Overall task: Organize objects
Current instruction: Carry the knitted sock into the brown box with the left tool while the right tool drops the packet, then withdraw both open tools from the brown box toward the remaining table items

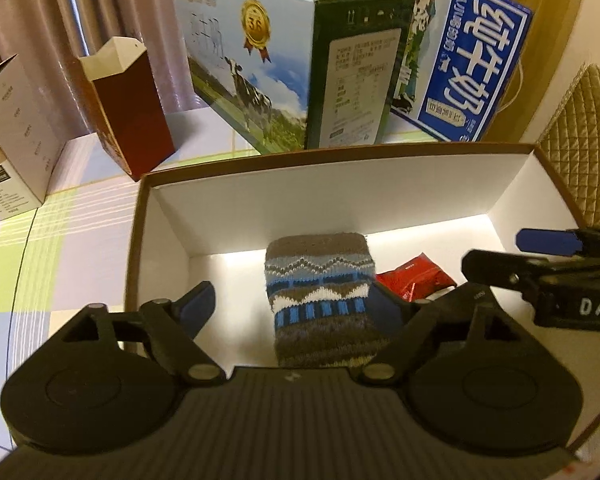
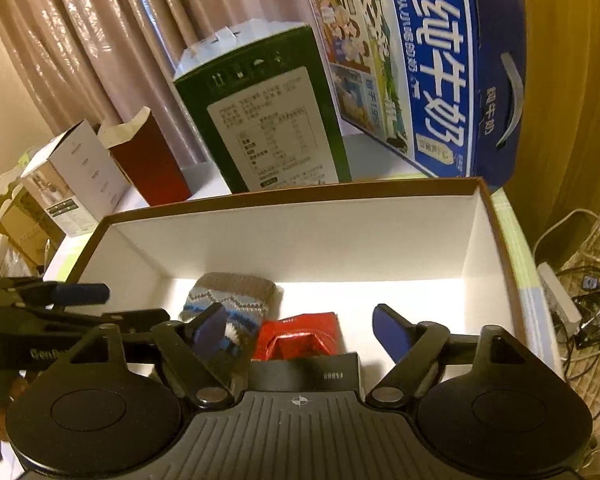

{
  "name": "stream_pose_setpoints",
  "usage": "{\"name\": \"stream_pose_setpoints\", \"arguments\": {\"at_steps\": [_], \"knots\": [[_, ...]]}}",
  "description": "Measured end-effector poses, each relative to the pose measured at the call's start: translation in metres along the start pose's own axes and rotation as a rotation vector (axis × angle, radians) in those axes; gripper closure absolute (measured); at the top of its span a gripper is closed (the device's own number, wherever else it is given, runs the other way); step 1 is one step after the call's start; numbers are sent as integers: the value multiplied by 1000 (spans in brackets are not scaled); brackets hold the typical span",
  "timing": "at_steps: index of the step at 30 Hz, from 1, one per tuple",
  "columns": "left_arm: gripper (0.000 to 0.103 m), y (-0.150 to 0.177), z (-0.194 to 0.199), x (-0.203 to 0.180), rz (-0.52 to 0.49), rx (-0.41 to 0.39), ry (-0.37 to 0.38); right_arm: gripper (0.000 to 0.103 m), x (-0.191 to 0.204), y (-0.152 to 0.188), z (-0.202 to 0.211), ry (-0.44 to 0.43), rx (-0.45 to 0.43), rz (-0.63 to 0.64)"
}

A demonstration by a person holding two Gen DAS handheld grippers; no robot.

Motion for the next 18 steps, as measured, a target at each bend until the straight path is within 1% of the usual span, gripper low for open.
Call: {"name": "stream_pose_setpoints", "arguments": {"at_steps": [3,6,8,12,18], "knots": [[16,3,12,2,11,-9,7,13,2,5,14,-2,-20,10],[16,5,23,2,13,-25,7,8,4,10,28,-5,-37,15],[14,7,33,1,17,-38,11,6,6,14,37,-5,-52,17],[13,14,54,-2,18,-60,23,4,9,23,57,-3,-73,15],[12,29,82,-10,27,-62,31,2,15,37,85,1,-91,6]]}}
Point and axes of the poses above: each gripper's, at about its wrist camera, not at the fingertips, and z roughly against the way its jaws point, x to its left, y to its underside, the point moved 5 cm from there along -z, roughly the way its jaws point, and after that the axes turned 1 degree about -z, right-handed, at the moved point
